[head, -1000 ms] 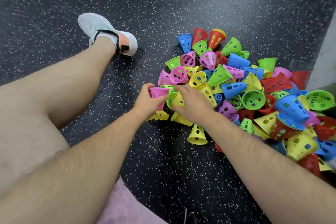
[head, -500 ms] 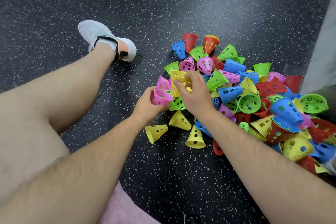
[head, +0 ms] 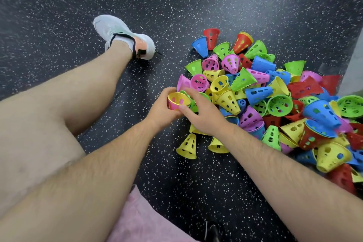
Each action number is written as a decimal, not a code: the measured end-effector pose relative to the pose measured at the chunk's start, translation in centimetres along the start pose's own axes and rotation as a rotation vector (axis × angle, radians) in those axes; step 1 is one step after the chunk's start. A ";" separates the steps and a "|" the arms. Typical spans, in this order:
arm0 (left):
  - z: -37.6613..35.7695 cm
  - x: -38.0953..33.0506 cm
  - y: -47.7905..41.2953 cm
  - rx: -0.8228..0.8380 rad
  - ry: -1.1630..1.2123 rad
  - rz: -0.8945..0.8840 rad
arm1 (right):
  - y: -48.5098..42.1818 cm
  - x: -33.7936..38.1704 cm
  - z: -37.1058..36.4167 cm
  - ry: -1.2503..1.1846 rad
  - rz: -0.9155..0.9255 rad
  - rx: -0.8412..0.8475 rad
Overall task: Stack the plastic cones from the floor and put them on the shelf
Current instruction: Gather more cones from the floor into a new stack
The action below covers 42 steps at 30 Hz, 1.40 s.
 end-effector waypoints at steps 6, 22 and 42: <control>0.0 2.3 0.6 0.146 -0.226 0.113 | 2.8 -2.8 -1.2 0.246 0.018 -0.063; -2.1 3.0 1.2 0.203 -0.251 0.161 | 3.4 -6.2 -1.4 0.499 0.015 -0.033; -2.8 2.2 0.5 0.058 0.012 0.049 | 2.6 -2.1 -2.0 0.073 0.017 -0.130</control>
Point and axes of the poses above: each hand's wrist, its own y-axis away from the middle knuckle, its own z-axis out of the back of the hand, x = y × z, the point moved 1 cm from there along -y, towards the middle knuckle, and after that the axes turned 5 degrees about x, right-handed, at the moved point
